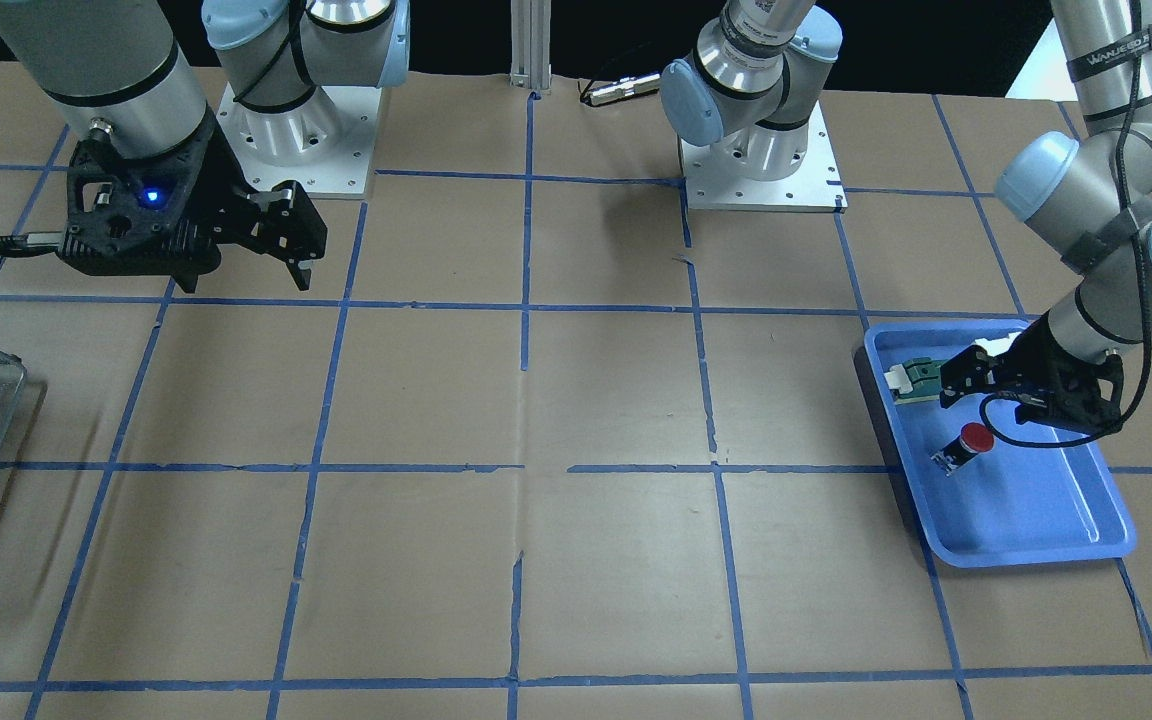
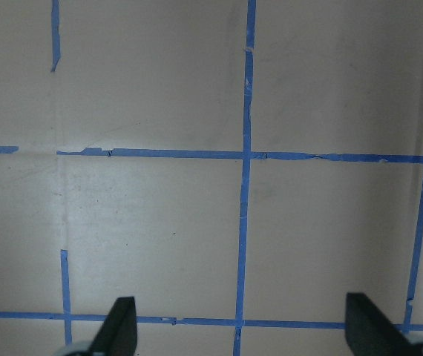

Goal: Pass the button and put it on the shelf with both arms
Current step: 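Close the left gripper on the red push button's base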

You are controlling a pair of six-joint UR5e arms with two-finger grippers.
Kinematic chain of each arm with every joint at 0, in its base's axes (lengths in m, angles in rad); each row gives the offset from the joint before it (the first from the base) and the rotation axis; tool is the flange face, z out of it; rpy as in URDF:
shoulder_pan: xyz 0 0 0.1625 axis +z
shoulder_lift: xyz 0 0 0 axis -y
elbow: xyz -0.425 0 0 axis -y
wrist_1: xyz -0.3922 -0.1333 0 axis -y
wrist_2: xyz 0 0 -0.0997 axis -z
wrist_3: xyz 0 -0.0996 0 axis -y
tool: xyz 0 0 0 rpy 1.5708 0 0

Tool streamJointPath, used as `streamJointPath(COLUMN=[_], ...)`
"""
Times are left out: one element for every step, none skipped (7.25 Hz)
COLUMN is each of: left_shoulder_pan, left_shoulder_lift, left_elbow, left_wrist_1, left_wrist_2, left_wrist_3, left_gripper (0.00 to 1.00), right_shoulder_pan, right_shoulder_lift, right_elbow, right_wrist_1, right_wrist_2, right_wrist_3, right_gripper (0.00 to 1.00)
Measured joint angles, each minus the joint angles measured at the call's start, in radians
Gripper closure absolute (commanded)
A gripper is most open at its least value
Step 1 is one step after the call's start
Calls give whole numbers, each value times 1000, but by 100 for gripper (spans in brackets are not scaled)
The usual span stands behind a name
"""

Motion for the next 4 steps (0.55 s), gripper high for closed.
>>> streamJointPath(left_shoulder_pan=[2, 3, 3, 3], left_shoulder_lift=[-25, -41, -51, -56], left_elbow=[0, 0, 0, -2], left_wrist_1=[26, 62, 91, 106], left_wrist_2=[-18, -28, -34, -44], left_wrist_3=[2, 9, 16, 18], left_gripper=[14, 12, 22, 45], right_shoulder_pan=[0, 0, 0, 0], right_shoulder_lift=[0, 0, 0, 0], right_elbow=[0, 0, 0, 0], right_wrist_1=[0, -1, -1, -1], right_wrist_2=[0, 1, 1, 1], right_wrist_3=[0, 0, 1, 1], right_gripper=[0, 0, 0, 0])
